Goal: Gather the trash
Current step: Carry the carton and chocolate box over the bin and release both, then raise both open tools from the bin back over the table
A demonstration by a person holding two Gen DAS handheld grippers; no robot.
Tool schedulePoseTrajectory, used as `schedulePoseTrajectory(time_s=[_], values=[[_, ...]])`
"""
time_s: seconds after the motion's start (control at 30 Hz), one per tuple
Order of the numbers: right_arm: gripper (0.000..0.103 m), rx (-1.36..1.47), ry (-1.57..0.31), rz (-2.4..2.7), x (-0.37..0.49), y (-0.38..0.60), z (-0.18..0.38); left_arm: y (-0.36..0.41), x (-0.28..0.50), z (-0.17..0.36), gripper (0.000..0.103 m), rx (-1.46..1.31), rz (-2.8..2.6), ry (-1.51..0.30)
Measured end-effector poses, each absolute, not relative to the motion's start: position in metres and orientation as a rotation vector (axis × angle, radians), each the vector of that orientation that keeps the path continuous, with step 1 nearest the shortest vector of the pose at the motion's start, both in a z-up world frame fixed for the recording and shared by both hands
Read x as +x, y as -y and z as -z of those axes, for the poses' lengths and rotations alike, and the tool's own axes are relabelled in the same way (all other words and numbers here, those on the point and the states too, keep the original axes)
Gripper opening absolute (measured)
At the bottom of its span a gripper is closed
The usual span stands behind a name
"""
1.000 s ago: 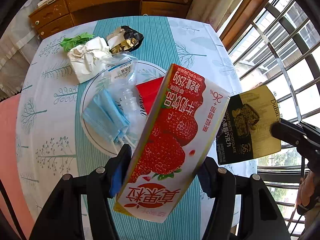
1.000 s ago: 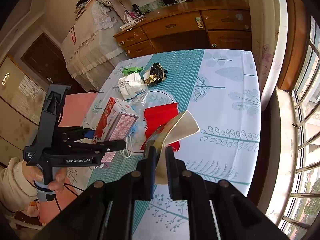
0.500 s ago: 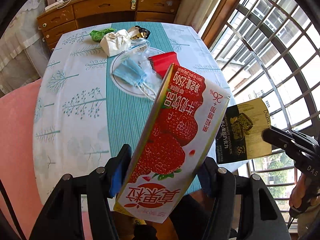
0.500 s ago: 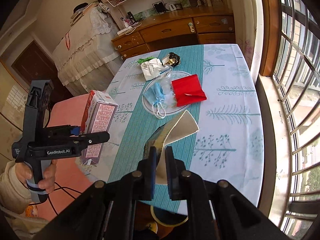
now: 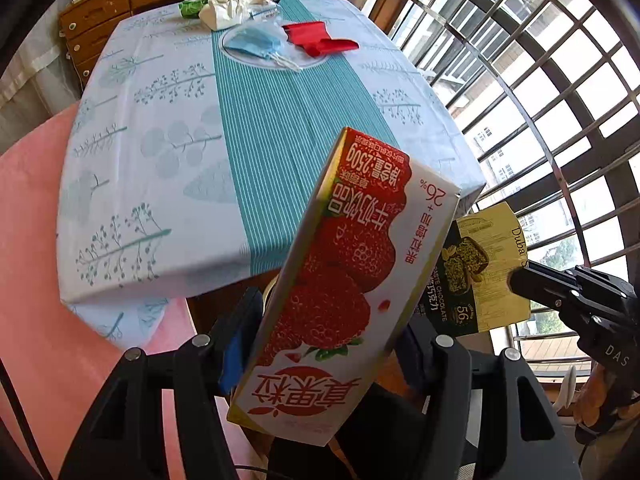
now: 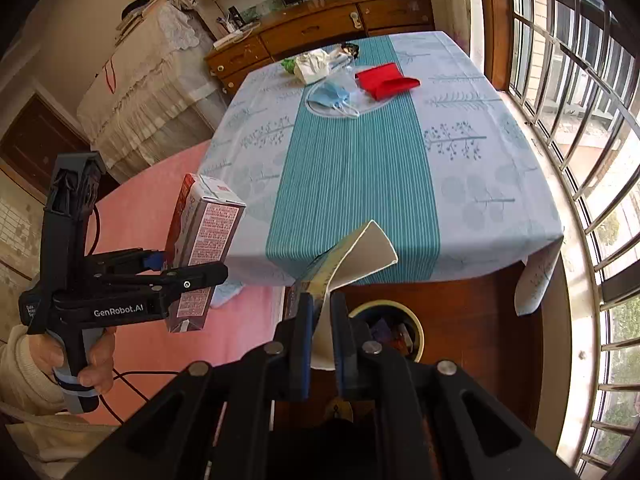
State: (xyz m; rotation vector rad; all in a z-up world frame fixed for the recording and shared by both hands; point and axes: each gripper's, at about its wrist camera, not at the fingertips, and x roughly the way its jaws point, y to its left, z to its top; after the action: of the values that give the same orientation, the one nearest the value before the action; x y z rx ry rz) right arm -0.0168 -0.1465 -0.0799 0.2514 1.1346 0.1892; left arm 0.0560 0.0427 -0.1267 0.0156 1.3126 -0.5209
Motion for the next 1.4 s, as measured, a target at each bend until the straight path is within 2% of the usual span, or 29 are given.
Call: schedulePoseTrajectory(time_s=[0.2, 0.6, 0.8, 0.97, 1.0, 1.03, 1.07, 1.13, 1.4], values=[[0.009, 0.262, -1.211, -0.101, -0.044, 0.147, 0.142, -0.033, 0.017, 0.188, 0.06, 0.041, 0.502, -1.349], [0.009, 0.325, -1.342, 0.021, -0.034, 0.162, 0.372, 0.003, -0.004, 0.401, 0.061, 0.058, 0.408, -1.462], [0.014, 0.362, -1.366, 0.023, -0.022, 0.168, 0.446, 0.013, 0.006, 0.476, 0.061, 0.004, 0.371, -1.482], [0.019, 0.407, -1.384, 0.025, -0.014, 0.174, 0.485, 0.014, 0.011, 0.513, 0.062, -0.026, 0.338, -1.503], [0.019, 0.413, -1.397, 0.03, -0.013, 0.175, 0.491, 0.013, 0.011, 0.518, 0.067, -0.024, 0.328, -1.508], [0.021, 0.413, -1.41, 0.036, -0.01, 0.174, 0.495, 0.011, 0.013, 0.521, 0.08, -0.021, 0.319, -1.514], [0.025, 0.406, -1.422, 0.042, -0.008, 0.174, 0.499, 0.01, 0.015, 0.523, 0.086, -0.024, 0.312, -1.513], [0.042, 0.394, -1.423, 0.064, -0.009, 0.174, 0.503, 0.007, 0.015, 0.526, 0.095, -0.021, 0.301, -1.508], [0.044, 0.422, -1.398, 0.07, -0.016, 0.175, 0.498, -0.004, 0.018, 0.516, 0.095, 0.002, 0.263, -1.502]])
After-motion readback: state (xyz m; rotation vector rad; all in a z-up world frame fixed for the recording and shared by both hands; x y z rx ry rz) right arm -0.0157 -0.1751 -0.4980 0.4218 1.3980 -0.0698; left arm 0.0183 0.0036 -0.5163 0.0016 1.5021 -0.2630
